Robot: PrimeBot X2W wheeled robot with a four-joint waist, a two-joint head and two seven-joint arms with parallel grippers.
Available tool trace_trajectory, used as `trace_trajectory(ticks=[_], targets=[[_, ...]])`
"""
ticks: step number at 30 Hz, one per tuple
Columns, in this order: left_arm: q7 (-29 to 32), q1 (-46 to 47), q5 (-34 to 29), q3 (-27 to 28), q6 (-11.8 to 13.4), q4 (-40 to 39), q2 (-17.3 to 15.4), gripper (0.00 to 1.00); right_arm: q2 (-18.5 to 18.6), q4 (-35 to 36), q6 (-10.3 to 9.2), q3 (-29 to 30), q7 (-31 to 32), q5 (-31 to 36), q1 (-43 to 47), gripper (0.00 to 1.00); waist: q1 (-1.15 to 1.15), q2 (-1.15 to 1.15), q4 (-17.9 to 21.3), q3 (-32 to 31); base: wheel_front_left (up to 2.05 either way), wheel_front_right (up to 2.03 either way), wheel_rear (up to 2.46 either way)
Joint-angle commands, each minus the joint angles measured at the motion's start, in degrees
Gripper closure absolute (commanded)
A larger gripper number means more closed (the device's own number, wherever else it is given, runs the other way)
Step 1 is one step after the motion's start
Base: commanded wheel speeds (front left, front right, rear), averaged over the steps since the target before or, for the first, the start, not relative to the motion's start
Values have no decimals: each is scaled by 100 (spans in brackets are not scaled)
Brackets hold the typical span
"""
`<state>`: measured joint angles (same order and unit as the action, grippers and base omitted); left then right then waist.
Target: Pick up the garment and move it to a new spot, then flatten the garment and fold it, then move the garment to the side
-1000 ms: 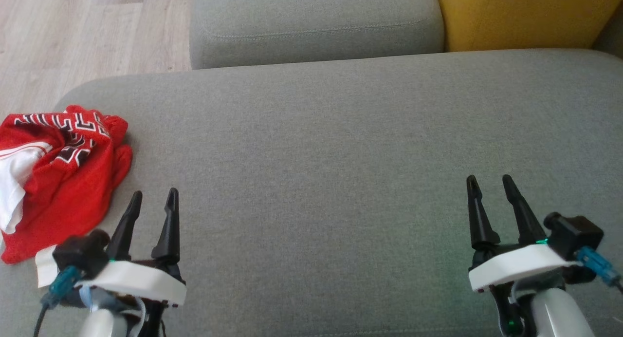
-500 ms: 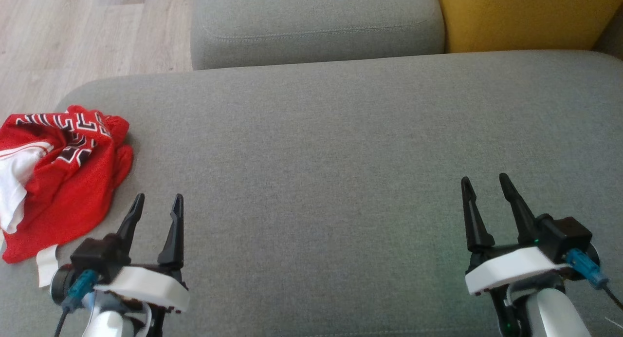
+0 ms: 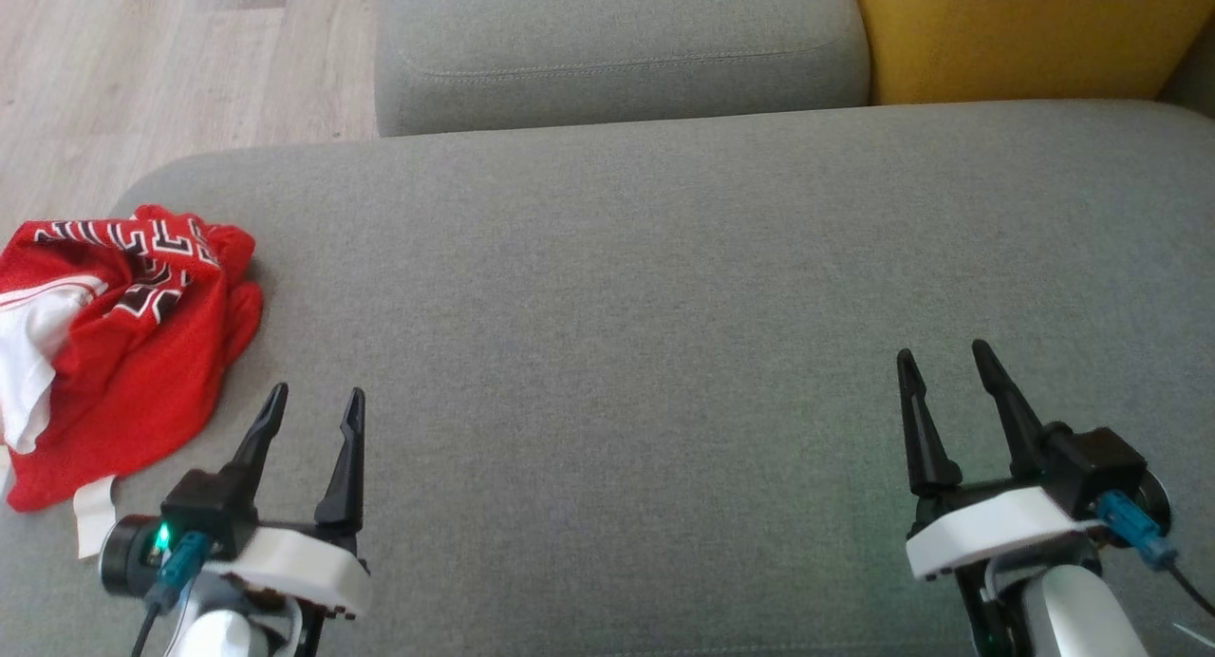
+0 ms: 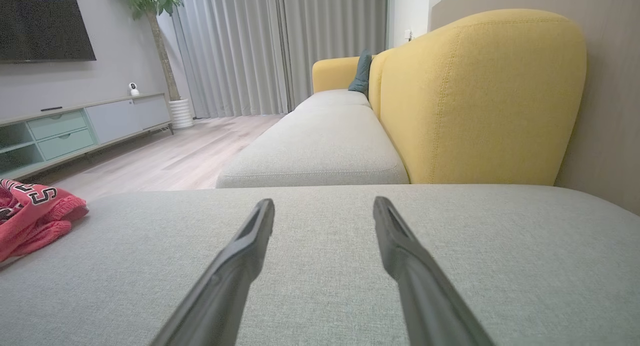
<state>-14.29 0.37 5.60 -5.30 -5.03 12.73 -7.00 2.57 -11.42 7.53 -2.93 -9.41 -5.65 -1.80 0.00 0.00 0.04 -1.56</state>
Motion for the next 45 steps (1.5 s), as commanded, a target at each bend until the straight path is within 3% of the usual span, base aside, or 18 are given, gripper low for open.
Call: trace_trajectory(ticks=[1, 22, 45], targets=[[-71, 375, -1, 171, 49, -167, -99, 0, 32, 157, -4, -97, -60, -53, -197, 0, 0, 0, -6, -3, 0, 0, 0], [-71, 433, -47, 191, 164, -227, -103, 0, 31, 42, -4, 22, 81, -171, -166, 0, 0, 0, -240, 0, 0, 0, 0], [-71, 439, 93, 445, 386, -208, -194, 0, 31, 262, -4, -270, 269, -387, -63, 0, 0, 0, -2028, -59, 0, 0, 0]])
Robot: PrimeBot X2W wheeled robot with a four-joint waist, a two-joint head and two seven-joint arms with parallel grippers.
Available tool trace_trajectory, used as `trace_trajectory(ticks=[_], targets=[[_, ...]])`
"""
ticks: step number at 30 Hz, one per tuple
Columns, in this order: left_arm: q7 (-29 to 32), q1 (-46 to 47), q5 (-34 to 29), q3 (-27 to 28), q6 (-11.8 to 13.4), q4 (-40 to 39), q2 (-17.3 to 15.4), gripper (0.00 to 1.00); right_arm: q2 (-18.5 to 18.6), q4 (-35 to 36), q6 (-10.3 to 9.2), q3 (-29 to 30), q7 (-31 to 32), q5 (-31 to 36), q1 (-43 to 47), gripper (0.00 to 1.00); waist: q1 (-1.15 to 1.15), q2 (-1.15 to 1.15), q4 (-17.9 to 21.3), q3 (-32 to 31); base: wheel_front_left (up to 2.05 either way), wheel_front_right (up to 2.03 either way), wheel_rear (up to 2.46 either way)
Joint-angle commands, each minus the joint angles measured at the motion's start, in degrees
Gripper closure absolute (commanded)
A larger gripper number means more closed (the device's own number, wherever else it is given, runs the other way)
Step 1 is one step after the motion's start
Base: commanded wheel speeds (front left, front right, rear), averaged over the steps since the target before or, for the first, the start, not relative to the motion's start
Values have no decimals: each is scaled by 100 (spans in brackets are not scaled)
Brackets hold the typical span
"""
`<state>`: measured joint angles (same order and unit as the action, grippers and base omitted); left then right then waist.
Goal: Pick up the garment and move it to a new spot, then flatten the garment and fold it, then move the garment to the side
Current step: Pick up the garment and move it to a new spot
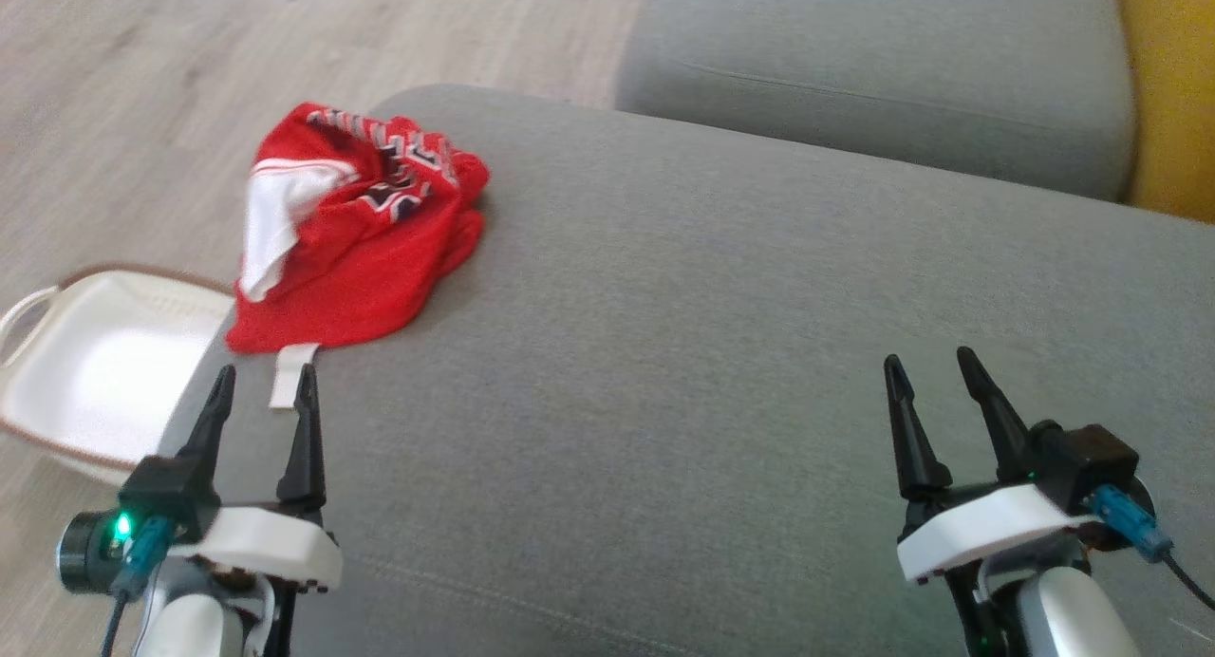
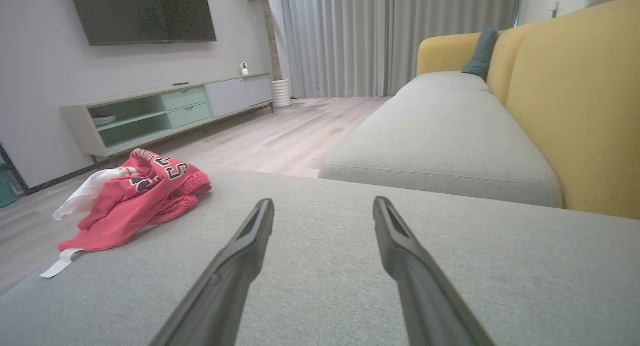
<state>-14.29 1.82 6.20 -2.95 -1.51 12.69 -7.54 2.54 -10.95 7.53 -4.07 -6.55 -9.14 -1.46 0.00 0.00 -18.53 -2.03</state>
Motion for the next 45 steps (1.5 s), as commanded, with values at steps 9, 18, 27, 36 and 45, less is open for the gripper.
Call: trace_trajectory(ticks=[9, 18, 27, 36, 45], targets=[[-71, 251, 119, 234, 77, -217, -140, 0, 34, 231, -4, -188, -5, -22, -96, 0, 0, 0, -430, 6, 0, 0, 0], [-71, 237, 152, 216, 111, -215, -133, 0, 33, 238, -4, -194, 33, 8, -97, 0, 0, 0, -432, 19, 0, 0, 0], [-71, 267, 157, 147, 119, -229, -131, 0, 33, 284, -4, -203, 103, 47, -134, 0, 0, 0, -372, 119, 0, 0, 0], [-71, 735, 304, 104, -17, 22, -92, 0, 33, 503, -4, -248, 307, 258, -410, 0, 0, 0, -65, 757, 0, 0, 0], [-3, 1964, 739, 119, -269, 1256, 27, 0, 33, 904, -4, -138, 617, 661, -796, 0, 0, 0, 216, 1796, 0, 0, 0]])
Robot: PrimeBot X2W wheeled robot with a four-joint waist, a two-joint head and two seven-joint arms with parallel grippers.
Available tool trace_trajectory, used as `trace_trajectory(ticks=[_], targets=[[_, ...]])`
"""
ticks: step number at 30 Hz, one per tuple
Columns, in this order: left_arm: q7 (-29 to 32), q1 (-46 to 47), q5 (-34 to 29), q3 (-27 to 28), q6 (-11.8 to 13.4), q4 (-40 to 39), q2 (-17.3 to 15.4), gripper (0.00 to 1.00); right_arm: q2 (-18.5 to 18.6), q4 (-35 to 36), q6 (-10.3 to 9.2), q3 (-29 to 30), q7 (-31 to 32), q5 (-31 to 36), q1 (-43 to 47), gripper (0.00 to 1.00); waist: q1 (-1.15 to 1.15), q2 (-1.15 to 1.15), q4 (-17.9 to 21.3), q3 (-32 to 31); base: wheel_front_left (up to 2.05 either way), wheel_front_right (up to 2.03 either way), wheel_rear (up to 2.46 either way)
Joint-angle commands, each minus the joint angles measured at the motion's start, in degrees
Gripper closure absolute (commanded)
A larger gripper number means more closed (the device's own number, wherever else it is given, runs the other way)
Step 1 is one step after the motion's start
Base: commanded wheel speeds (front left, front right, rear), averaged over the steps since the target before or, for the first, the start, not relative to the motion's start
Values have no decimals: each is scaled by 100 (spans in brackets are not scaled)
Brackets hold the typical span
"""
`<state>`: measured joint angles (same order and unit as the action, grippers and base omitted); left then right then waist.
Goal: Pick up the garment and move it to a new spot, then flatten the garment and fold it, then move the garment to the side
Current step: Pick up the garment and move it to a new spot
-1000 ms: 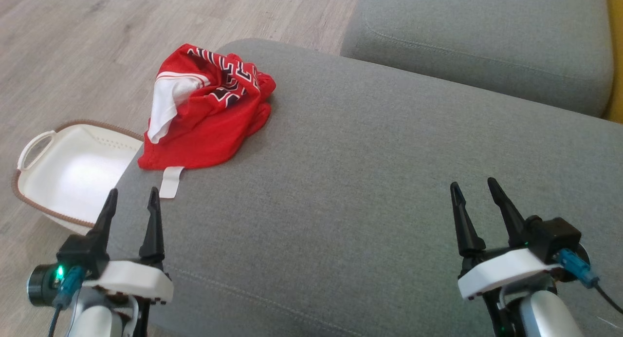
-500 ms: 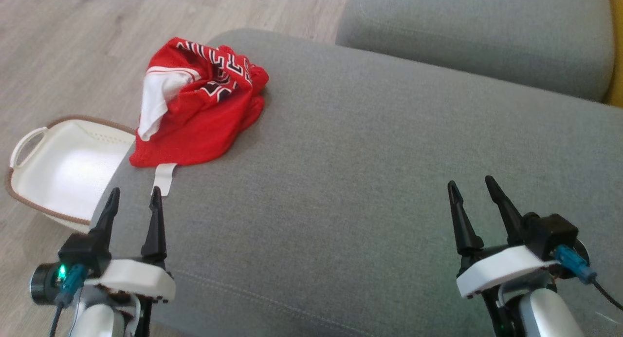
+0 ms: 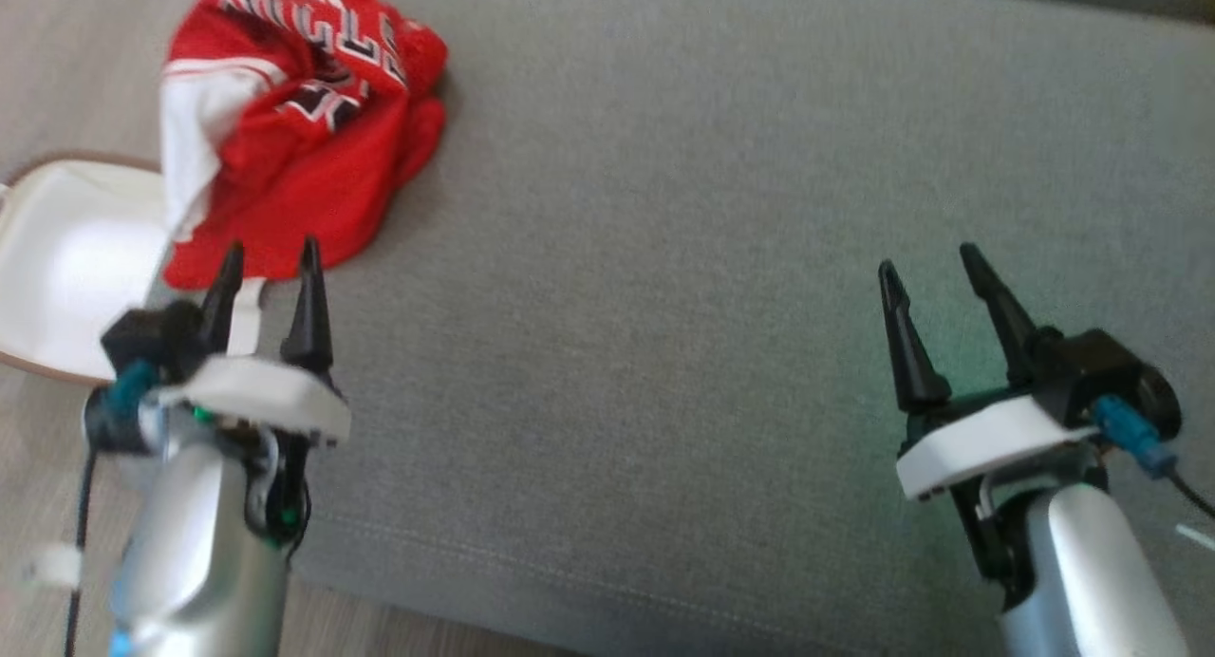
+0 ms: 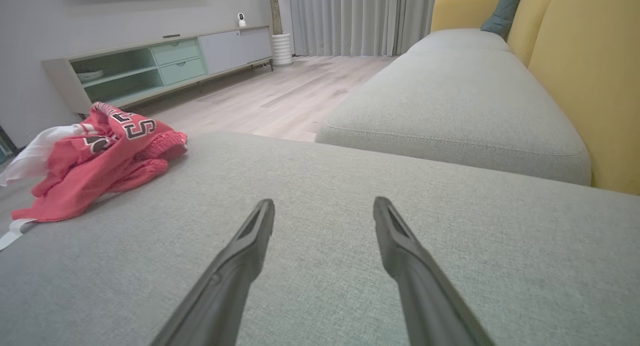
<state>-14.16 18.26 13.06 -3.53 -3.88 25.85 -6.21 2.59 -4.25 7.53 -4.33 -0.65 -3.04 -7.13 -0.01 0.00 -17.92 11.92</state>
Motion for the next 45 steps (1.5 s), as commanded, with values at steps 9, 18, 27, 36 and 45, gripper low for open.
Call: trace_trajectory(ticks=[9, 18, 27, 36, 45], targets=[[212, 1748, 420, 106, -280, 1850, -340, 0, 29, 508, -4, -74, 194, 289, -510, 0, 1, 0, 186, 1128, 0, 0, 0], [547, 2666, 728, -140, -355, 3572, -512, 0, 29, 480, -4, -128, 217, 325, -668, 0, 1, 0, 195, 1299, 0, 0, 0], [96, 2929, 847, -574, -359, 3937, -827, 100, 29, 401, -4, -66, 143, 284, -649, 0, 1, 0, 244, 1172, 0, 0, 0], [-82, 2299, 537, -258, -79, 2012, -1109, 100, 29, 282, -4, 67, -28, 92, -396, 0, 1, 0, 221, 538, 0, 0, 0], [-83, 809, 230, -5, 155, -441, -1169, 100, 29, 76, -4, 26, -272, -214, -145, 0, 1, 0, 474, -185, 0, 0, 0]])
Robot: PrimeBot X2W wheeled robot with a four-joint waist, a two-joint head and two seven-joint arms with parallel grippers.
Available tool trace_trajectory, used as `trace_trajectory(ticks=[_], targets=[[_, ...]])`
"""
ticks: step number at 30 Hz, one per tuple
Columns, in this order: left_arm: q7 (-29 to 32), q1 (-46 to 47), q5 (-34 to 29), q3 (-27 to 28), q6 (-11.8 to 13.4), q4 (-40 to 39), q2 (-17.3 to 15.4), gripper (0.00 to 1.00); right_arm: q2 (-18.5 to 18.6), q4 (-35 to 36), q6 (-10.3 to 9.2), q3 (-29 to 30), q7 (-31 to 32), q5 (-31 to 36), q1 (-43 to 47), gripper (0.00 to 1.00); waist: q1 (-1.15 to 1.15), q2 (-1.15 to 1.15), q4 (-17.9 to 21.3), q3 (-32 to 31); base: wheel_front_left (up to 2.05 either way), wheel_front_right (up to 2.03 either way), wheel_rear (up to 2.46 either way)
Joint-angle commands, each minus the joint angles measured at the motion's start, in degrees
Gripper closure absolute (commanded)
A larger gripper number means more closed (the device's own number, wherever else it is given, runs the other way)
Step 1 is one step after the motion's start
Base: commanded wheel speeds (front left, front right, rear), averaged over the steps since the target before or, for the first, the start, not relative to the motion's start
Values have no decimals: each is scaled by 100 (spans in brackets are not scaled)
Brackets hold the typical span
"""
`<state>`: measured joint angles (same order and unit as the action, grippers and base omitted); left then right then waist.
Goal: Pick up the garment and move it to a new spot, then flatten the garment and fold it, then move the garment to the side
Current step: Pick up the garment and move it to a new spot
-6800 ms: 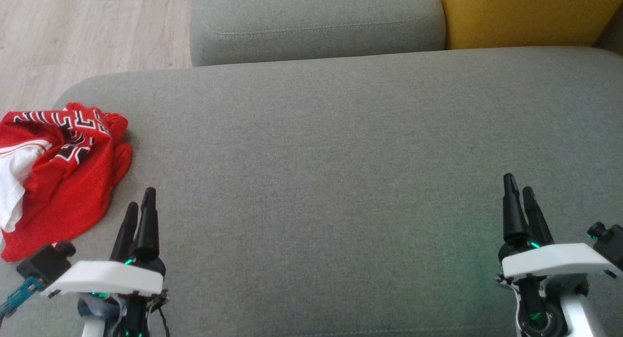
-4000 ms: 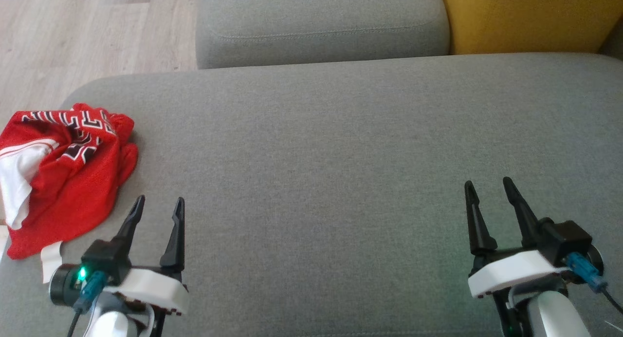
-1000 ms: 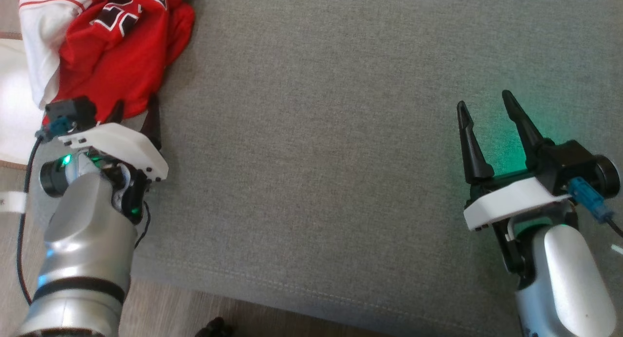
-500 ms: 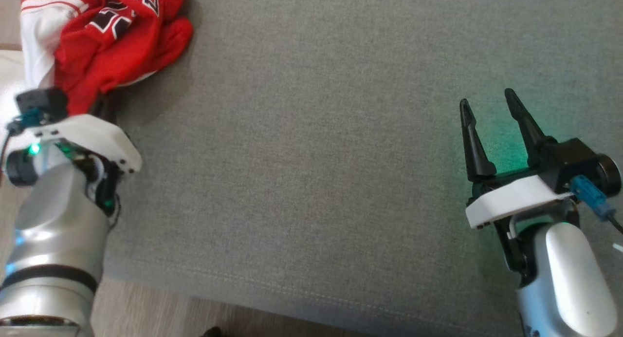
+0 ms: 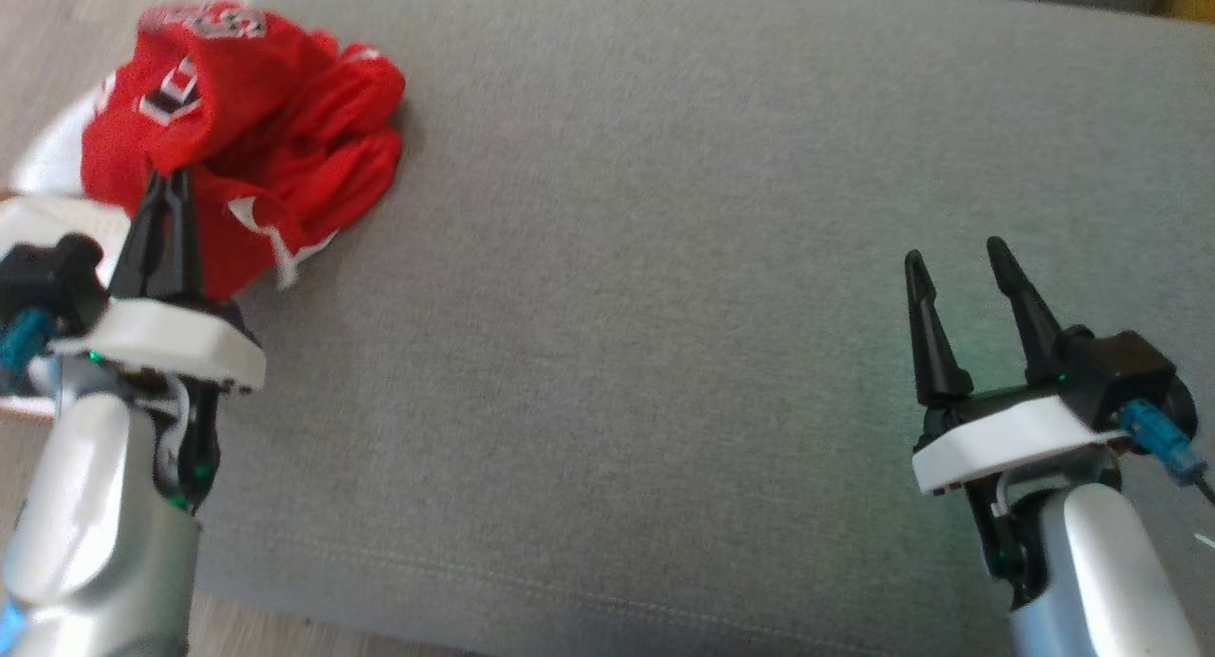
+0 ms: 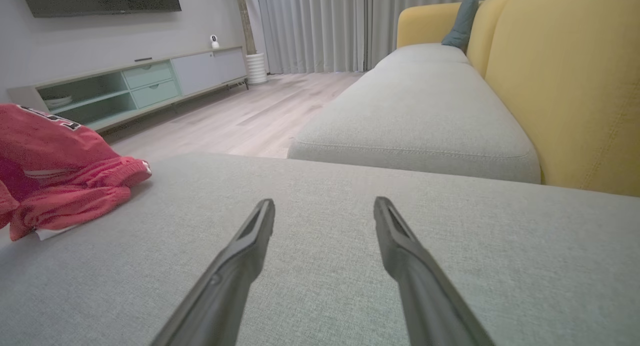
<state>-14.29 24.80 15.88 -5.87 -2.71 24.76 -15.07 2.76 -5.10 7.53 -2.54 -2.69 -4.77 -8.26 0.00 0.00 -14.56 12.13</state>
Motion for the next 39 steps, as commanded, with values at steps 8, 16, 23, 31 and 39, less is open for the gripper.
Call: trace_trajectory(ticks=[8, 16, 23, 31, 39], targets=[[348, -906, -123, -19, 203, -2005, -209, 100, 11, 65, -4, -270, -204, -248, 149, 0, 0, 0, 683, -616, 0, 0, 0], [750, -1272, -116, -382, 161, -2814, -96, 100, 11, 125, -4, -370, -249, -384, 199, 0, 0, 0, 1498, -657, 0, 0, 0], [931, -1087, -112, -840, -67, -3024, 22, 100, 11, 119, -4, -552, -375, -604, 167, 0, 0, 0, 2627, -423, 0, 0, 0], [1127, -508, -213, -1439, -289, -3088, 110, 100, 11, -46, -4, -809, -732, -995, 159, 0, 0, 0, 3841, -75, 0, 0, 0], [1179, 81, -260, -1822, -367, -3134, 259, 100, 11, -241, -4, -778, -989, -1196, 191, 0, 0, 0, 4433, 151, 0, 0, 0]])
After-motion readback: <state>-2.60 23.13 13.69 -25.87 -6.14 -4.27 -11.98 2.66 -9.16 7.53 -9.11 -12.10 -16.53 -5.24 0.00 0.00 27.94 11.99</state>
